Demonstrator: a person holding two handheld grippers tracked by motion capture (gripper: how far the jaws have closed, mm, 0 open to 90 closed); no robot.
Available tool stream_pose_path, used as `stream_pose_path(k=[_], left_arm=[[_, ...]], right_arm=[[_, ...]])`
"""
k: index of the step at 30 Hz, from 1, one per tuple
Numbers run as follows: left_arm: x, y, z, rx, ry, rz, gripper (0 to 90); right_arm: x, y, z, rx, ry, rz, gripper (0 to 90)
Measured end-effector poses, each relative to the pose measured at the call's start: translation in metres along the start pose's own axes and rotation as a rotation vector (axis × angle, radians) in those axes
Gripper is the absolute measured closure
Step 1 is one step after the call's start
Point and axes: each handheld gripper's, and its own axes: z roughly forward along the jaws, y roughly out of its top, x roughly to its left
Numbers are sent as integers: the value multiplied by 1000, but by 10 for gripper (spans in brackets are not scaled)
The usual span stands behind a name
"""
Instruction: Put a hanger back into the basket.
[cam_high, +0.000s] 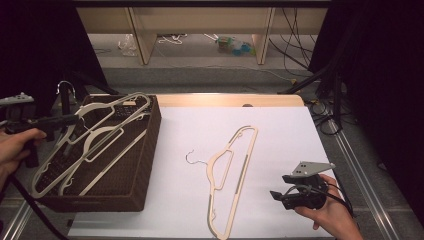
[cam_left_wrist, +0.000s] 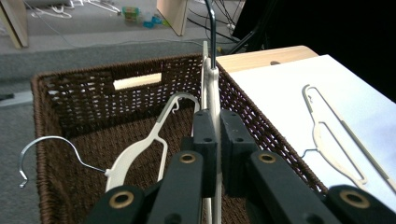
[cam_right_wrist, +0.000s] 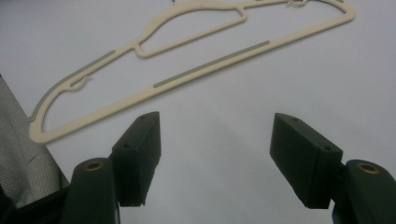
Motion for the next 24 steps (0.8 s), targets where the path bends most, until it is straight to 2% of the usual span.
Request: stream_pose_path(k=[1, 4, 5, 8, 10, 12, 14, 17, 19, 21, 22, 24], left_arm=[[1, -1, 2, 3, -9, -1, 860], [3, -2, 8, 31, -11, 11, 860], [4, -2, 10, 32, -16, 13, 860], [7, -3, 16, 43, -11, 32, 860], [7, -3, 20, 31, -20, 41, 859], [7, -4, 28, 31, -38, 88, 859], [9, -5, 33, 70, -29, 96, 858], [13, -9, 40, 112, -18, 81, 859], [16, -14, 43, 115, -17, 70, 859], [18, -20, 46, 127, -16, 53, 858], [19, -23, 49, 137, -10, 48, 858], [21, -29, 51, 169, 6, 30, 857]], right_arm=[[0, 0, 0, 3, 0, 12, 348], [-1, 0, 0, -5, -2, 8, 349], [-2, -1, 1, -5, -3, -4, 349], [-1, -1, 1, -1, -1, 1, 349], [-1, -1, 1, -2, -1, 0, 349], [-1, -1, 1, -1, 0, 1, 349], [-2, -1, 1, -4, -3, -4, 349], [-2, -1, 1, -1, -3, -3, 348], [-1, -1, 0, 6, 1, 17, 349], [-1, -1, 0, 6, 4, 18, 349], [-3, -2, 1, -2, -2, -3, 349], [-3, -2, 1, 10, 3, -6, 349]])
